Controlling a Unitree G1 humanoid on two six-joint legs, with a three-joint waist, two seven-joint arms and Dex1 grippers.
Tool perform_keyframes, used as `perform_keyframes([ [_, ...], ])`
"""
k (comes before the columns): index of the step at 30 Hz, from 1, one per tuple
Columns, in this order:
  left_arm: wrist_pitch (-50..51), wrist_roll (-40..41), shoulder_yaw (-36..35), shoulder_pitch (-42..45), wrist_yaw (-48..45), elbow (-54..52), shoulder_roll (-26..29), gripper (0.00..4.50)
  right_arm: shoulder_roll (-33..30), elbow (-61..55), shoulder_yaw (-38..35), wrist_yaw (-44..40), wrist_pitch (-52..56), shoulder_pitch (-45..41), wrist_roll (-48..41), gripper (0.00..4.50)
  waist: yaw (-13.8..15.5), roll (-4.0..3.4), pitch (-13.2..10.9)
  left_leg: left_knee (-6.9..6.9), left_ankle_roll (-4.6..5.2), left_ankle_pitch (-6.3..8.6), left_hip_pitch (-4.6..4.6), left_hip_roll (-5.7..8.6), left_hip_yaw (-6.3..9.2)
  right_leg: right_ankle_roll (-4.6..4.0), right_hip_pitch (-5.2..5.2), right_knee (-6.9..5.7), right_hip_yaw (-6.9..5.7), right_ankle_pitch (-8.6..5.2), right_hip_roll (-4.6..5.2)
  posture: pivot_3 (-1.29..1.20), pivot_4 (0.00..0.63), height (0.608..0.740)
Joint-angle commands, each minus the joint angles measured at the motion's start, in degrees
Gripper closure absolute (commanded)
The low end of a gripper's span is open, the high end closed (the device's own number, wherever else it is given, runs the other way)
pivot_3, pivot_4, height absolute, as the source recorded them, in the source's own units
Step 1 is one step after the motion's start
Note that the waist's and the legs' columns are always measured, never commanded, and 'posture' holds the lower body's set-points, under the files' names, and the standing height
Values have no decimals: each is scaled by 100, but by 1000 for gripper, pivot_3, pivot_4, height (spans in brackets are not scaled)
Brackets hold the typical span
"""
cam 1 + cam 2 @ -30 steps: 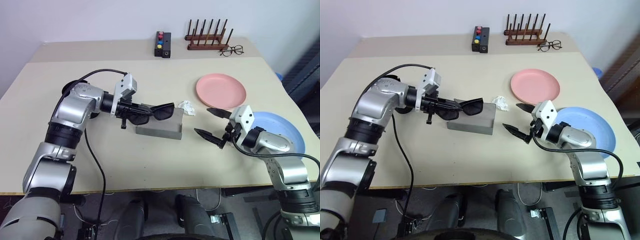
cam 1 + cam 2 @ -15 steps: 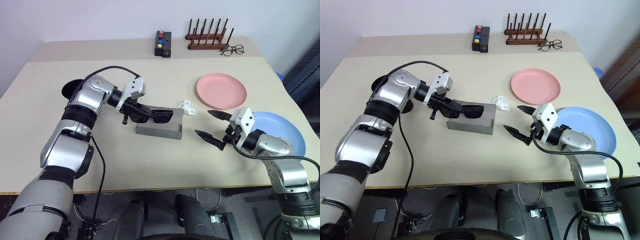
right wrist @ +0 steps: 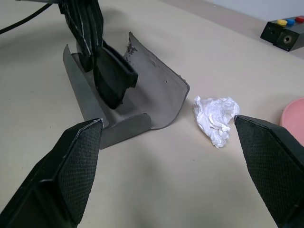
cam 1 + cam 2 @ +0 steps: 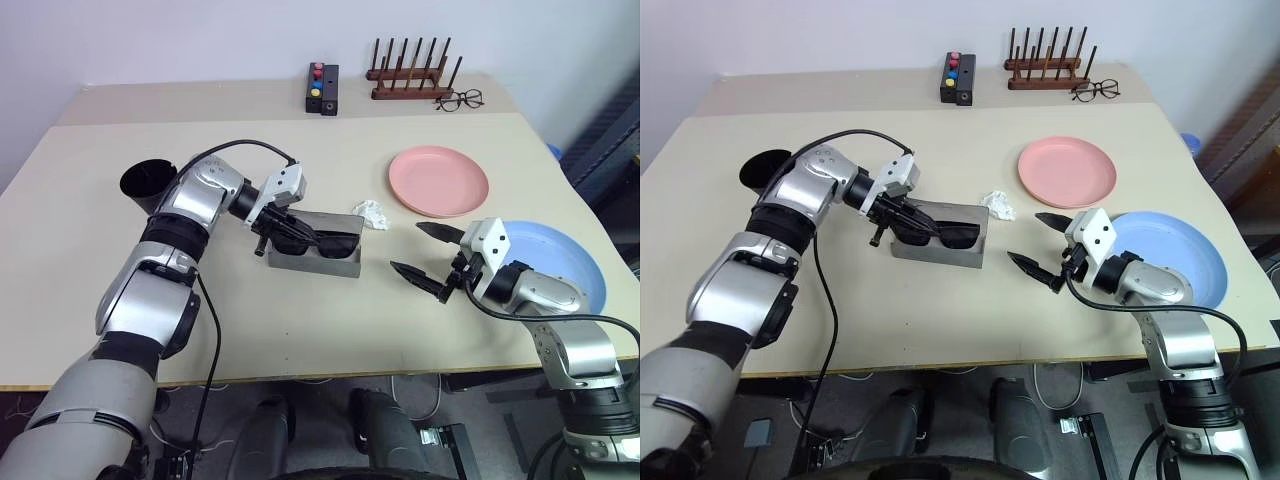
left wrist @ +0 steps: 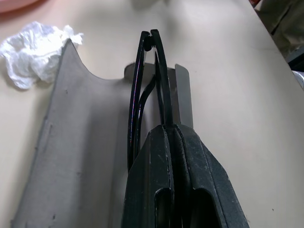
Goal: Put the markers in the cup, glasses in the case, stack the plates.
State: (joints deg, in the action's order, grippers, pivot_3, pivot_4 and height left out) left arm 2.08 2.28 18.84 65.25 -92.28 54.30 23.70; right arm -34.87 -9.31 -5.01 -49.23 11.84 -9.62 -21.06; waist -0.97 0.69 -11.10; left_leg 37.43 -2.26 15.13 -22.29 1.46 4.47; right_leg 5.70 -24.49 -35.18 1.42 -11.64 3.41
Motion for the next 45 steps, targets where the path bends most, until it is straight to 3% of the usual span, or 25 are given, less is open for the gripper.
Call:
perform_keyframes([
  [1,47,50,10,-5,-22,-266,115,4495,-56,-225,-148,-6,-83,-18,-77,0,4,0,0,0,0,0,0,0,0,0,0,0,0,0,0,0,150,740],
  [2,68,62,41,-23,-22,-299,131,4495,-59,-223,-148,-10,-82,-19,-76,0,1,0,0,0,0,0,0,0,0,0,0,0,0,0,0,0,150,740],
  [5,115,95,119,-91,-22,-399,169,3505,-77,-218,-133,-38,-74,-7,-67,0,1,0,0,1,0,0,0,0,0,0,0,-1,0,0,0,0,150,740],
  [12,187,129,54,-206,-22,-640,182,107,-325,-159,-176,-256,-129,141,-5,0,10,0,0,2,0,0,0,0,0,0,0,-2,0,0,0,0,150,740],
  [21,584,414,-606,138,389,-926,69,107,-855,-296,-646,-584,-63,537,-193,0,15,2,-1,9,0,0,-2,0,0,0,0,-5,0,0,0,0,150,740],
  [25,738,376,-961,529,1296,-666,-84,107,-1113,-424,-906,-743,-25,900,-219,0,32,4,-2,23,0,0,-8,1,4,1,0,-7,-2,0,0,0,150,740],
  [32,250,-225,-895,692,2858,174,-322,107,-1164,-536,-1123,-716,-18,1145,-237,0,-7,4,-2,43,0,0,-2,2,-1,21,9,-16,1,-10,3,0,150,740],
  [35,211,-368,-858,604,3167,391,-465,872,-1134,-604,-1133,-661,17,1136,-241,0,12,4,-2,46,0,0,-3,2,0,21,9,-19,1,-10,2,0,150,740],
  [42,-9,-804,-664,365,3751,537,-720,4465,-1102,-728,-1044,-544,96,1055,-256,0,31,5,-3,50,0,0,-8,4,0,24,9,-18,1,-7,4,0,150,740],
  [45,-154,-981,-571,328,3952,671,-791,4465,-1073,-739,-980,-503,108,1018,-239,0,31,5,-3,51,0,0,-8,4,0,25,9,-18,1,-7,4,0,150,740],
])
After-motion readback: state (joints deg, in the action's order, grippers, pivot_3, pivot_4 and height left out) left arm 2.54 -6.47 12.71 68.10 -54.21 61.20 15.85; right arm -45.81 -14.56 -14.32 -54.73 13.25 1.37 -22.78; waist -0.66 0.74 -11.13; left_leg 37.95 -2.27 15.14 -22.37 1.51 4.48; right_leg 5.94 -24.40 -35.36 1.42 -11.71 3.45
